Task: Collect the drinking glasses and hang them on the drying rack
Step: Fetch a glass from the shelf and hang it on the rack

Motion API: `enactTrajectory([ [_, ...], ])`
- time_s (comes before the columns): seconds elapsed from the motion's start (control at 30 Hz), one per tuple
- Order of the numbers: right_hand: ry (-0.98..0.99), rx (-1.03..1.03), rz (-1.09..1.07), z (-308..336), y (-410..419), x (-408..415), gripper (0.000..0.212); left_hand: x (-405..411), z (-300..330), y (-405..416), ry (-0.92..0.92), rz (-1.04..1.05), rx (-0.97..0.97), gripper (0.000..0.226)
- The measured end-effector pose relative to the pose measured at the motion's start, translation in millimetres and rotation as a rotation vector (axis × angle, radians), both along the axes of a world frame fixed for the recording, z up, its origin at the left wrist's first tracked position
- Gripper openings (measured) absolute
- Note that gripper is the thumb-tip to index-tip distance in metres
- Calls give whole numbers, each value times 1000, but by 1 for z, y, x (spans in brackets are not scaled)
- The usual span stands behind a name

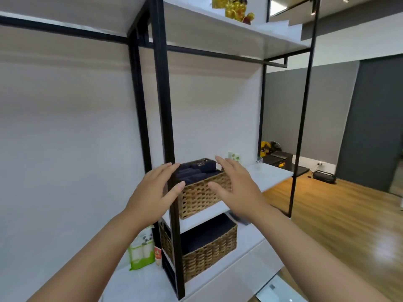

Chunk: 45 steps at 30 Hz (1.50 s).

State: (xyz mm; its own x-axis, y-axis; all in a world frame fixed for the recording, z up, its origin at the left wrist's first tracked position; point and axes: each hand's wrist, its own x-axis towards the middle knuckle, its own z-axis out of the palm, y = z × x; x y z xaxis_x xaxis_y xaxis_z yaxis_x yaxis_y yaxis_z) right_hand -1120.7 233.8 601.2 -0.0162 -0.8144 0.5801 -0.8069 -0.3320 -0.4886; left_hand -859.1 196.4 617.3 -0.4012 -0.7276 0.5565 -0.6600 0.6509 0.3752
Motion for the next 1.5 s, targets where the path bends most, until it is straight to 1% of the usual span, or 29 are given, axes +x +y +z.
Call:
enactTrajectory([
  [0.1,-7,9,-46,-4,-12,-75,76,-72,-2,-23,30,-43,-2,61],
  [0.2,-30,23,-89,-14,-22,-142,74,-136,-11,-43,45,-90,38,62],
  [0.3,-58,67,-136,-25,-33,-201,73,-191,-23,-64,41,-112,76,63],
  [0.4,-44,72,-186,-31,-47,-249,74,-241,-31,-91,28,-121,79,63],
  [0.73,-31,125,-339,-47,-112,-361,77,-388,-58,-203,55,-296,160,61],
  [0.9,3,161,-400,-49,-167,-402,76,-443,-78,-273,65,-346,206,61],
  [1.0,-17,164,-428,-51,-202,-425,76,-475,-87,-319,47,-371,213,60],
  [1.23,-48,195,-449,-78,-267,-479,75,-550,-117,-397,-7,-342,225,63],
  [1.5,-102,200,-372,-112,-348,-565,75,-623,-141,-463,-67,-169,247,70],
])
